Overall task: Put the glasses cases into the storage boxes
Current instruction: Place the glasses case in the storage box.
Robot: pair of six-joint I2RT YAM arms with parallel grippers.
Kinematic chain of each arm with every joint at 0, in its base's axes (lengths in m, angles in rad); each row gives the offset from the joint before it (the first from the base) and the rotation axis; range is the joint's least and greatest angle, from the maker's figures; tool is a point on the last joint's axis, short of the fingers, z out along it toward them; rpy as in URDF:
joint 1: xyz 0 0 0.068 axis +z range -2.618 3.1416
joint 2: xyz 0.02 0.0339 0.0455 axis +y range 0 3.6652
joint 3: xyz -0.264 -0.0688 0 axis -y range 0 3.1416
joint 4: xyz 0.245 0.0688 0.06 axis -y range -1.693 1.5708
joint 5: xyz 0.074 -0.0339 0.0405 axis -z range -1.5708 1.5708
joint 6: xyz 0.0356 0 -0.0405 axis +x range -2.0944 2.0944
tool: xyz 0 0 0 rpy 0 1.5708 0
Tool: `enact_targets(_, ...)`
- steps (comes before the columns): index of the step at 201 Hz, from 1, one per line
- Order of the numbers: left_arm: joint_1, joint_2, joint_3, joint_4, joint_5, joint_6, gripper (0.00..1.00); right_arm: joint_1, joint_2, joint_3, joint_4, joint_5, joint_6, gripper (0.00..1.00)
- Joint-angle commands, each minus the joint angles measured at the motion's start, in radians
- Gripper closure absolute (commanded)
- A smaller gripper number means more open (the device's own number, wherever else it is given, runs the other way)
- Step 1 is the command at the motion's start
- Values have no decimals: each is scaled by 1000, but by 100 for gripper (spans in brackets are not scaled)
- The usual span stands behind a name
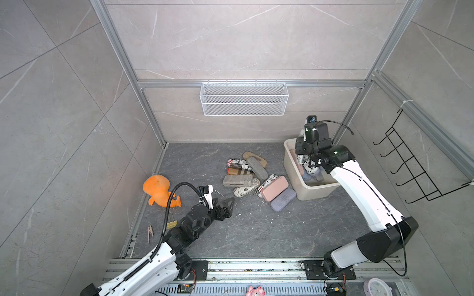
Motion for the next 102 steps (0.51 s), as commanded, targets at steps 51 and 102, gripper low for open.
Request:
enact_targets(51,5,131,71,6,40,-39,5,-73,350,135,-83,109,-91,62)
enact_targets(102,5,188,129,-48,65,-21,5,-74,471,245,-125,75,-71,34)
